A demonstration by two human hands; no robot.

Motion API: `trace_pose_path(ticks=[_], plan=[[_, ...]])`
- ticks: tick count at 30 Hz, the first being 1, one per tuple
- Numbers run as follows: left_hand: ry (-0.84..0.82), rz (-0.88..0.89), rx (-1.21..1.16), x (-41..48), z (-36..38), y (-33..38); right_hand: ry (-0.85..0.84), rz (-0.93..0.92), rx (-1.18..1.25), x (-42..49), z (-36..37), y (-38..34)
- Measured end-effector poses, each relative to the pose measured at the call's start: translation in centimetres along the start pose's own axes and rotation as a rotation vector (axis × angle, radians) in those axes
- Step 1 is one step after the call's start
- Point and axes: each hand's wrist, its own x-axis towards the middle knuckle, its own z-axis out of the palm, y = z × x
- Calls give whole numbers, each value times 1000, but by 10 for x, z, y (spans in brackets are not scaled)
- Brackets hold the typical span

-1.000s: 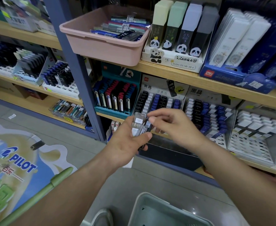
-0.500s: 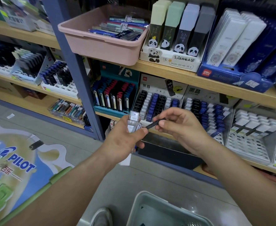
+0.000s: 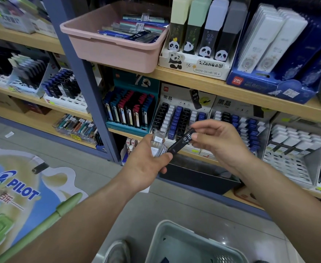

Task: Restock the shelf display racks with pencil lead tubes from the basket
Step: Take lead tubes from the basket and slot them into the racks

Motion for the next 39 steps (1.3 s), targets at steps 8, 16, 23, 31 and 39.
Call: trace_pose_path(ticks=[8,16,23,31,39], plan=[[7,-30,71,1,-6,-3,294,-220,-630,34,-41,9],[-20,-35,98,0,-4,-2,303,-237,-949,71,-53,31],[-45,-22,114,1,-3,-4,215,-239,-1079,79,-51,36],[-50,-23,69,-1,-3,-1,173,-222,-1084,75,-55,36],[-46,-33,-12,-2,-4,0,221,-223,-1113,75,-54,38]])
